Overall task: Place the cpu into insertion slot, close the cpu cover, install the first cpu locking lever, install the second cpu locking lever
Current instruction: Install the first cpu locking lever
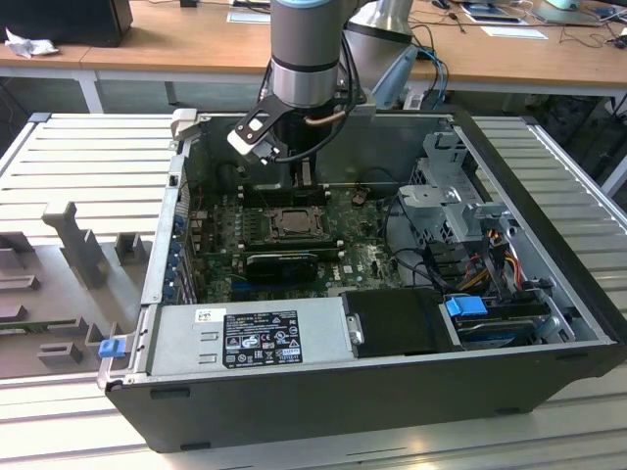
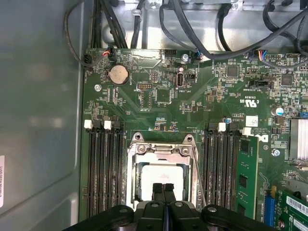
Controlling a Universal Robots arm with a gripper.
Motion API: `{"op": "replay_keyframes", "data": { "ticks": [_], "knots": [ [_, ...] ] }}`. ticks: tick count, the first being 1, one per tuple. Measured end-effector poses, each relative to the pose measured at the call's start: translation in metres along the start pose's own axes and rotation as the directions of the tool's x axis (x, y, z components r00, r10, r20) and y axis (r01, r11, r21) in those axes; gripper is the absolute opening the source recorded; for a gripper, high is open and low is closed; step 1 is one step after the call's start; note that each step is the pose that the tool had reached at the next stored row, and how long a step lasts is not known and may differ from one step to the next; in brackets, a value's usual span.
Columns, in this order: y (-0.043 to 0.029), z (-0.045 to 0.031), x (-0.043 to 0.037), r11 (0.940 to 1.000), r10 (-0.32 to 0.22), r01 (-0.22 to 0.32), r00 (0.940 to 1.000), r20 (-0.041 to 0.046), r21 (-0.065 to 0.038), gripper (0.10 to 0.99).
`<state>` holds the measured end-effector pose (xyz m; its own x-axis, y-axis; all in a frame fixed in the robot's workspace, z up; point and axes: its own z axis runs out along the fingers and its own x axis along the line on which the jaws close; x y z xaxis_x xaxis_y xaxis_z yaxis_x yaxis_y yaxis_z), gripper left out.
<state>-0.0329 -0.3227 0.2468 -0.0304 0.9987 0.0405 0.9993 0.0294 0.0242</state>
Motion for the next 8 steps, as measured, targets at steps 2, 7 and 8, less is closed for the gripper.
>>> {"op": "replay_keyframes", "data": {
  "ticks": [2,7,8],
  "knots": [
    [0.0,-0.0019,0.0001,1.0,0.0,0.0,1.0,-0.0001,0.0,0.106],
    [0.0002,-0.0081,0.0003,1.0,0.0,0.0,1.0,-0.0001,0.0,0.106],
    [0.0002,-0.0091,0.0004,1.0,0.0,0.0,1.0,-0.0001,0.0,0.106]
  ]
}}
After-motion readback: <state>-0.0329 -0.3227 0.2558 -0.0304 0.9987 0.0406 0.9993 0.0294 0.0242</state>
